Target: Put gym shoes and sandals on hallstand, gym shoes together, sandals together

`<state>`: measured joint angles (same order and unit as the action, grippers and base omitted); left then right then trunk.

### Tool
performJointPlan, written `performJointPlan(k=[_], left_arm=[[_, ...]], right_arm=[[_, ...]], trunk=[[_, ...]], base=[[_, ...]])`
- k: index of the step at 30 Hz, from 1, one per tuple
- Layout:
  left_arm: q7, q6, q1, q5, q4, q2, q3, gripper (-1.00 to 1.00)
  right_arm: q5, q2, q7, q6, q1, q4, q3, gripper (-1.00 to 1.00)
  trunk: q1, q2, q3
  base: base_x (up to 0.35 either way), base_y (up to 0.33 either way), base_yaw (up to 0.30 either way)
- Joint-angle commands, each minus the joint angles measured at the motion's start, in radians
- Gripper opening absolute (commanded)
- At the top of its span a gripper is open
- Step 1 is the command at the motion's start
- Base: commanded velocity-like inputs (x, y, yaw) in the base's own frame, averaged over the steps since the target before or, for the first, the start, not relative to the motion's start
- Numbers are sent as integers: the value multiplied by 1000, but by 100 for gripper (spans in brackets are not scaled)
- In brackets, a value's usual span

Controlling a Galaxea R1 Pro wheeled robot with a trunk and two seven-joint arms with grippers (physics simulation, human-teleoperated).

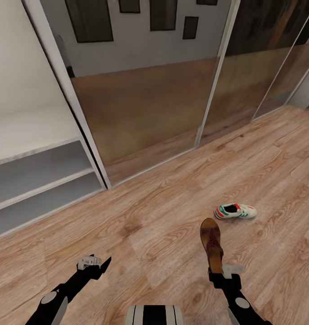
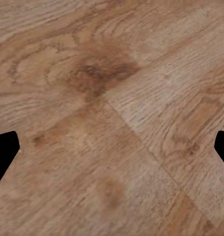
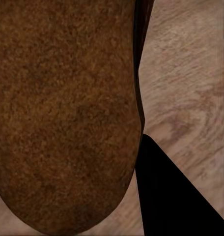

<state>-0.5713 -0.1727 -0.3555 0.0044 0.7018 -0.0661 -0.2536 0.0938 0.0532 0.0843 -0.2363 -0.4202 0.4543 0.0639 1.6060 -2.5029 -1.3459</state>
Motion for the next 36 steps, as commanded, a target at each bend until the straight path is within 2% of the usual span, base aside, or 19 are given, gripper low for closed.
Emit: performJointPlan(k=[1, 3, 4, 8, 13, 28, 36], left_arm=[[-6, -3, 0, 0, -2, -1, -6, 100], [-6, -4, 0, 0, -3, -4, -15, 100], [-6, -5, 1, 0, -4, -4, -33, 100], [-7, -6, 2, -1, -5, -5, -51, 100], [-6, -5, 14, -2, -6, -5, -60, 100], [-6, -5, 19, -1, -11, -7, -62, 100], [-6, -5, 20, -1, -12, -7, -71, 100]], right_arm=[[6, 1, 3, -11, 3, -5, 3, -100], [6, 4, 3, -26, 8, -16, 3, -100], [6, 11, 1, -43, 12, -42, 4, -100], [6, 18, 0, -68, 15, -99, 4, -100], [6, 22, -2, -192, 17, -171, 3, -100], [0, 8, 2, -221, 17, -179, 3, -100], [2, 10, 5, -222, 17, -184, 5, -100]], trunk=[[-1, 0, 5], [-1, 1, 16], [-2, 1, 21], [-4, 2, 43], [-6, 3, 70], [-63, 108, 125], [-94, 164, 156]], base=[[0, 0, 0], [0, 0, 0], [0, 0, 0], [0, 0, 0], [0, 0, -30], [0, 0, -20], [0, 0, -160]])
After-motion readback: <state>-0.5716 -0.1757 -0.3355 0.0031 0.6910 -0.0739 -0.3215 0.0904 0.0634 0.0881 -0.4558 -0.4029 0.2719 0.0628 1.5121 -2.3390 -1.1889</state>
